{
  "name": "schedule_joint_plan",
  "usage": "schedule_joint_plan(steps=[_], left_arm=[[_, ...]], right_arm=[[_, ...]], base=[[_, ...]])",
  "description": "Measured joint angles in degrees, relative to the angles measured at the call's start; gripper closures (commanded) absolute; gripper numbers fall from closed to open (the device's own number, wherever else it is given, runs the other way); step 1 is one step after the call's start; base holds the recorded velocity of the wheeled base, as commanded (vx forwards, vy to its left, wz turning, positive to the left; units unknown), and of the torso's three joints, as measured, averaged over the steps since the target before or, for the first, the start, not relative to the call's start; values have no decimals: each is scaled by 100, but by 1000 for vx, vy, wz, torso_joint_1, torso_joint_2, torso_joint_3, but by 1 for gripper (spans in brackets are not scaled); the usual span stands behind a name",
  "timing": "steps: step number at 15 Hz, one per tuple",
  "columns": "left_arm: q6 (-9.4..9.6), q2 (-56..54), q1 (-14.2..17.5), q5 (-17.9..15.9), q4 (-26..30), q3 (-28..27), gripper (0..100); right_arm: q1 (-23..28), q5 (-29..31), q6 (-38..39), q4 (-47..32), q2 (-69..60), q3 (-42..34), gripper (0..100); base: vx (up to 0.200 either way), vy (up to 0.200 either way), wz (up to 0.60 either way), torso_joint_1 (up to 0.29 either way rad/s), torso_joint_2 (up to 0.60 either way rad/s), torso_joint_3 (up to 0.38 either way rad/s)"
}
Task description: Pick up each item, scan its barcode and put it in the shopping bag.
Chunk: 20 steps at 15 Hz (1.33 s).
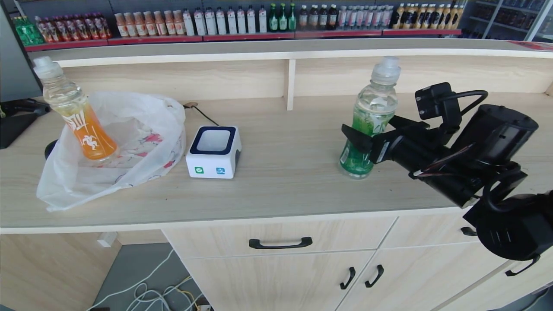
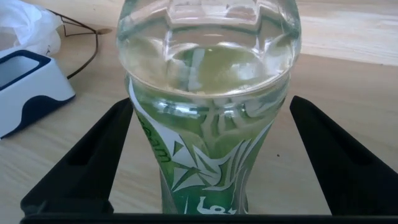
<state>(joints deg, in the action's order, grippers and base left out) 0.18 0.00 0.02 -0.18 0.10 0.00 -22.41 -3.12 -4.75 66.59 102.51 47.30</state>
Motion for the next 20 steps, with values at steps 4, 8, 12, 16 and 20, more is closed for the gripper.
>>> schedule_joint_plan(steps=[4, 8, 12, 16, 20], left_arm=[[0, 0, 5, 0, 0, 0, 0], [-2, 0, 5, 2, 0, 0, 0], [0, 0, 5, 2, 0, 0, 0], [0, 0, 2, 2, 0, 0, 0], [0, 0, 0, 0, 0, 0, 0]], right_arm=[[4, 56, -37, 91, 149, 221, 0], [-5, 123, -33, 683, 358, 322, 0], [0, 140, -33, 948, 492, 226, 0], [2, 132, -15, 951, 536, 291, 0], [2, 135, -33, 951, 553, 355, 0]], base=[[0, 0, 0, 0, 0, 0], [0, 0, 0, 0, 0, 0], [0, 0, 0, 0, 0, 0], [0, 0, 0, 0, 0, 0], [0, 0, 0, 0, 0, 0]])
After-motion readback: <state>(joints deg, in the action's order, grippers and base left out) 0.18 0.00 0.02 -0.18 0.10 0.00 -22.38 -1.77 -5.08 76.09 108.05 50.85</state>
